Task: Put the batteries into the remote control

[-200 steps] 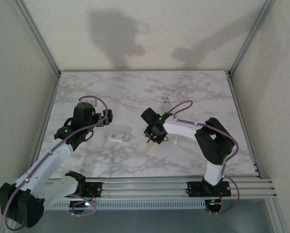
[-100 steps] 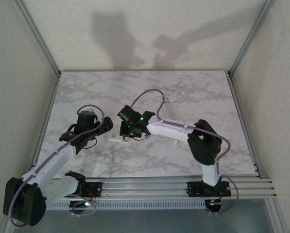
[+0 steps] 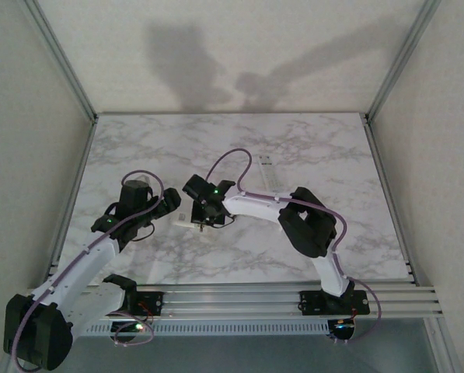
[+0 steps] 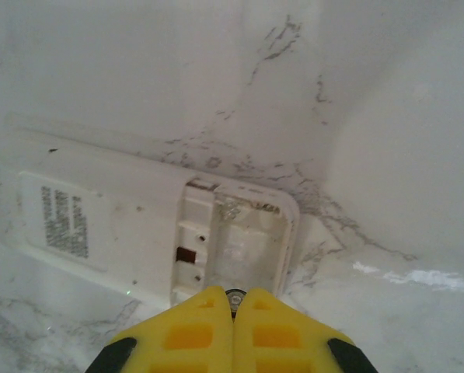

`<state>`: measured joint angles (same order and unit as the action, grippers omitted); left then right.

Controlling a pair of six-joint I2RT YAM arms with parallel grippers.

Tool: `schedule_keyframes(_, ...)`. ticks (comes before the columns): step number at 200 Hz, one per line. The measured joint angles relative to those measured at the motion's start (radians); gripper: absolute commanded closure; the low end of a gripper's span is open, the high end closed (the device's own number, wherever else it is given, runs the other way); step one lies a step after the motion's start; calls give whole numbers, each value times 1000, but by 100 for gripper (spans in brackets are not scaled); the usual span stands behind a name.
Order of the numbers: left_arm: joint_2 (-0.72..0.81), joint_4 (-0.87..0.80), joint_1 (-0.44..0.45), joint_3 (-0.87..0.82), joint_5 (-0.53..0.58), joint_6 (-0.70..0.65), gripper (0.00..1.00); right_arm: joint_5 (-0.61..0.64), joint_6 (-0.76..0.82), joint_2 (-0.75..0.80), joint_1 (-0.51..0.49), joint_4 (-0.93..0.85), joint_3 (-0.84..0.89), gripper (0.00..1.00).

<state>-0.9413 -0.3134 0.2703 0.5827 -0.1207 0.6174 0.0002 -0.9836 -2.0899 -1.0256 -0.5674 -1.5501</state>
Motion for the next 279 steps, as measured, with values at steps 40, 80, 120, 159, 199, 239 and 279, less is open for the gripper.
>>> schedule_keyframes(40, -9, 3, 0, -8, 0, -4, 0, -1, -10, -32, 1, -5, -43, 94)
schedule_keyframes(80, -10, 4, 0, -9, 1, -4, 0, 0, -29, -35, 11, -13, -47, 81)
schedule_keyframes(120, -10, 16, 0, -12, 1, -4, 0, 6, -27, -36, 16, -34, -61, 74)
schedule_keyframes(159, -55, 28, 0, -23, 5, -4, 0, 2, -15, -30, 16, -33, -58, 73)
schedule_keyframes(199, -118, 25, 0, -27, 42, -3, 0, -3, -23, 42, 16, -26, 24, 76)
schedule_keyframes(239, -174, 30, 0, -32, 64, -2, 5, -36, -27, 52, 16, 3, 56, 79)
schedule_keyframes(279, -214, 64, -4, -59, 64, 8, 11, -66, -30, 51, 16, 29, 58, 81)
